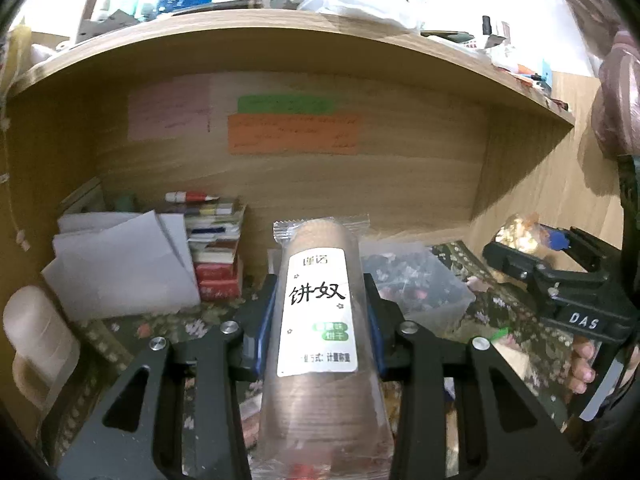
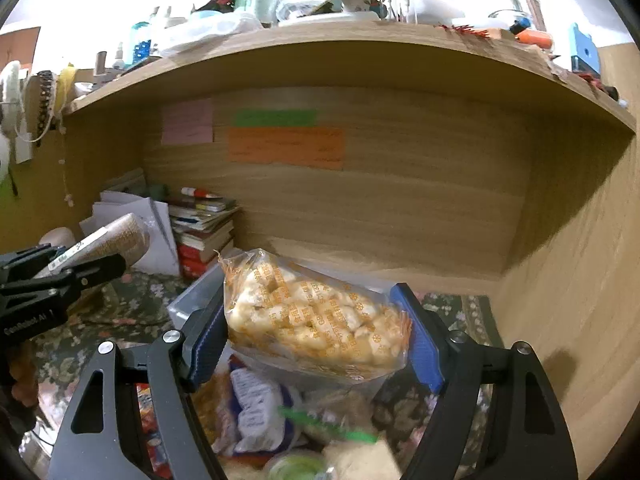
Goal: Organize snacks
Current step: 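Grasp and lift the biscuit roll with left tool while right tool grasps and lifts the puffs bag, then lower the roll into the clear box with left tool while right tool drops the puffs bag in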
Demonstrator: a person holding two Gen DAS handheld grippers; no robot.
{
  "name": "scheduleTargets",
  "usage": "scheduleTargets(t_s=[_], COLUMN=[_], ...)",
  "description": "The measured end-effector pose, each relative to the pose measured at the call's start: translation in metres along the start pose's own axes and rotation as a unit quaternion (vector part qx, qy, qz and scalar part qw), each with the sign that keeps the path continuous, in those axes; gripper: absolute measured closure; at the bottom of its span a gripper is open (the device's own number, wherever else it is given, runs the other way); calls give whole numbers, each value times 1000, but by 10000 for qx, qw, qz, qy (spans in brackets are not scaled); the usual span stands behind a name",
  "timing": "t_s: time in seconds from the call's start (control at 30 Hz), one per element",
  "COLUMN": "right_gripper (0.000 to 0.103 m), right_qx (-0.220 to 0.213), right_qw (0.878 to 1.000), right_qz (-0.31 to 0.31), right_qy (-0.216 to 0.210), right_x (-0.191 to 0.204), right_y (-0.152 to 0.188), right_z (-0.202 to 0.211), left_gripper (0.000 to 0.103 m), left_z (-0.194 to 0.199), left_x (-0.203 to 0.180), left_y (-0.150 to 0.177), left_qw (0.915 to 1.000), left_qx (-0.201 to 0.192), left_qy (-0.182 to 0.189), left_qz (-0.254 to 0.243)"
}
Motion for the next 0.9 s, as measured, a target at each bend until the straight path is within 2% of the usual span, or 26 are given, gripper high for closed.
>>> scheduleTargets(t_s=[0.27, 0.4, 0.77, 0.9], right_gripper=[28, 28, 28, 28], right_qx=[289, 503, 1262, 1495], right_qw=[9995, 9985, 9917, 9885], right_qz=[139, 189, 219, 198], right_qy=[40, 40, -112, -144], right_x=[-13, -18, -31, -35], right_y=[-12, -14, -6, -1], right_z=[-39, -62, -116, -127], left_gripper=[64, 64, 64, 64], left_z=[-43, -69, -134, -146], left_x=[-8, -6, -8, -12], left_y=[-16, -18, -9, -4], left_qw=[9998, 9993, 9942, 9927], left_qx=[168, 374, 1066, 1184], left_qy=[-61, -47, -42, -59], left_qz=[-44, -6, -121, -222])
Point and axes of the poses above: each gripper's, at about its wrist camera, not at the fingertips, and z roughly against the way its jaws point, x to its left, y to its underside, the point moved 2 cm from there along -z, roughly the way its jaws point, and after that the axes turned 6 degrees about -y, right-handed, at the moved point
